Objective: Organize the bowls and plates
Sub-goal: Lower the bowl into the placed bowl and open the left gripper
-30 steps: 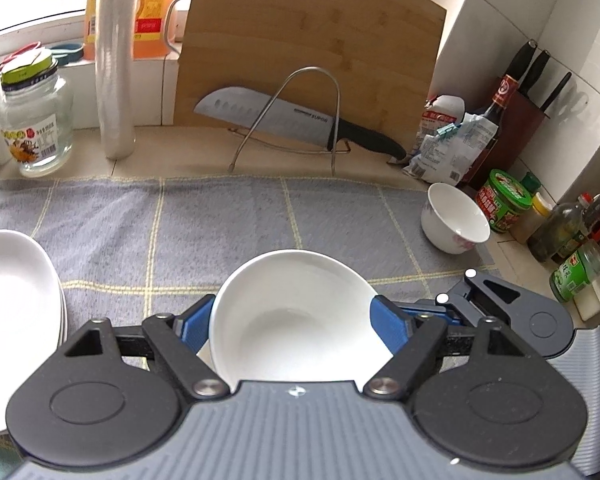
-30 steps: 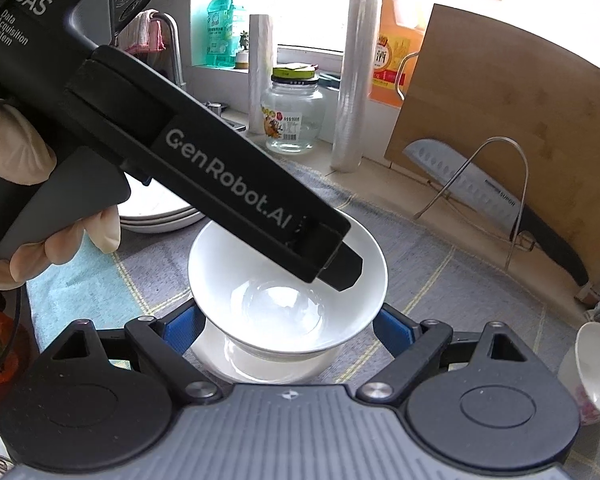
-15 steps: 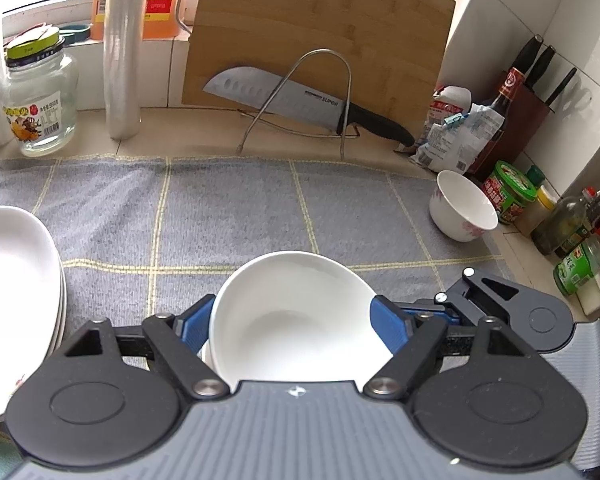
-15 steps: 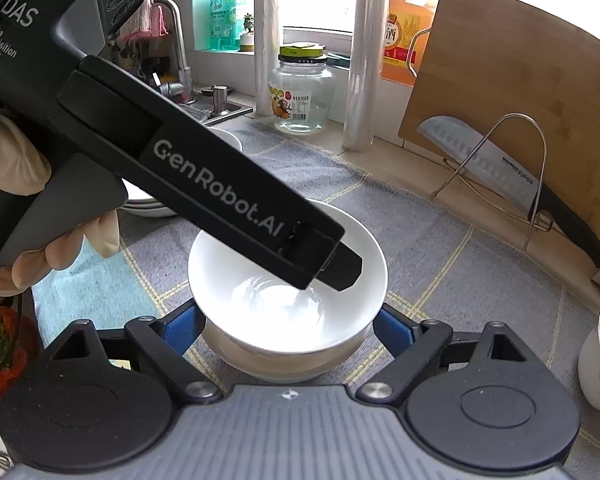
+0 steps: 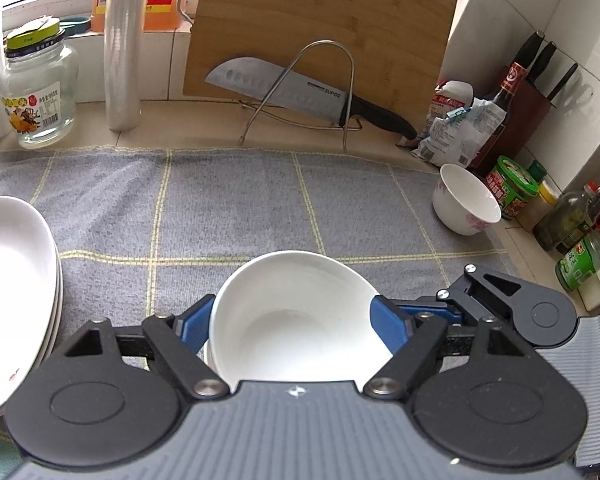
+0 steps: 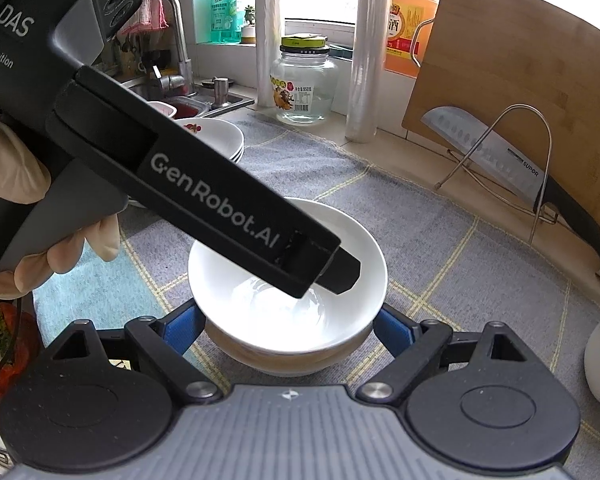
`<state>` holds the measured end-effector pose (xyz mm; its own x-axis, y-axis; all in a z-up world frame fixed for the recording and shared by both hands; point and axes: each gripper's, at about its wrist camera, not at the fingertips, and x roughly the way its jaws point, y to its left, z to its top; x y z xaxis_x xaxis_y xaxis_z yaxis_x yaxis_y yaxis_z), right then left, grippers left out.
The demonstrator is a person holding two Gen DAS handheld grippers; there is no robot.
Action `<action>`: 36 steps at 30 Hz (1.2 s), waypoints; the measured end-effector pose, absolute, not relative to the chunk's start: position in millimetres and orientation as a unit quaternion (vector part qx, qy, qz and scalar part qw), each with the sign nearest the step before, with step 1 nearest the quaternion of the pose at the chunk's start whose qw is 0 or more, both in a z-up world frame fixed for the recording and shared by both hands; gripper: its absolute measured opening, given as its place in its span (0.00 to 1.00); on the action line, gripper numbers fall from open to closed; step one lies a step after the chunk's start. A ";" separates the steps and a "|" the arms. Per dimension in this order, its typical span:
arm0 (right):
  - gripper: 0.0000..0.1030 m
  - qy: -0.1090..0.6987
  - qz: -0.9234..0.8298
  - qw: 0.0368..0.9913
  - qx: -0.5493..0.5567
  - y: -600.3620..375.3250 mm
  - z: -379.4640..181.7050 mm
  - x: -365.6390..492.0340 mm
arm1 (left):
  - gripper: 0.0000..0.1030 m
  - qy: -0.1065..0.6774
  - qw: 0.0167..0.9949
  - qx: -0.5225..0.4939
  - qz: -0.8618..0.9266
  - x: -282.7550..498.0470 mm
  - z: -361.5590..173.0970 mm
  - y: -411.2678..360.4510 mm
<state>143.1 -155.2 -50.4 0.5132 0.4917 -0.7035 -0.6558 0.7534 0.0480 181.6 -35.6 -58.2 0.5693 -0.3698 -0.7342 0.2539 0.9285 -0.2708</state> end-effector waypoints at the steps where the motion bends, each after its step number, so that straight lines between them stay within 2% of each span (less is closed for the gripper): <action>1: 0.90 0.364 0.333 0.862 -0.113 -155.1 -50.4 143.0 | 0.79 0.429 0.883 -0.067 -0.176 181.8 -58.6 -35.7; 13: 0.91 0.365 0.333 0.862 -0.115 -155.1 -50.8 143.0 | 0.80 0.424 0.887 -0.056 -0.177 181.4 -61.5 -35.7; 15: 0.99 0.367 0.335 0.861 -0.111 -156.3 -51.1 143.4 | 0.80 0.419 0.890 -0.052 -0.171 181.1 -61.1 -34.4; 16: 1.00 0.363 0.334 0.863 -0.111 -157.4 -50.2 142.2 | 0.81 0.416 0.891 -0.054 -0.171 180.9 -60.4 -32.8; 21: 1.00 0.361 0.330 0.865 -0.111 -161.8 -48.6 140.8 | 0.83 0.398 0.902 -0.054 -0.157 177.1 -54.2 -25.1; 28: 1.00 0.362 0.324 0.868 -0.103 -168.2 -47.9 134.4 | 0.94 0.372 0.915 -0.047 -0.150 162.7 -49.2 -20.6; 36: 1.00 0.368 0.295 0.877 -0.092 -178.0 -44.2 127.0 | 0.94 0.362 0.920 -0.032 -0.150 146.7 -49.2 -19.3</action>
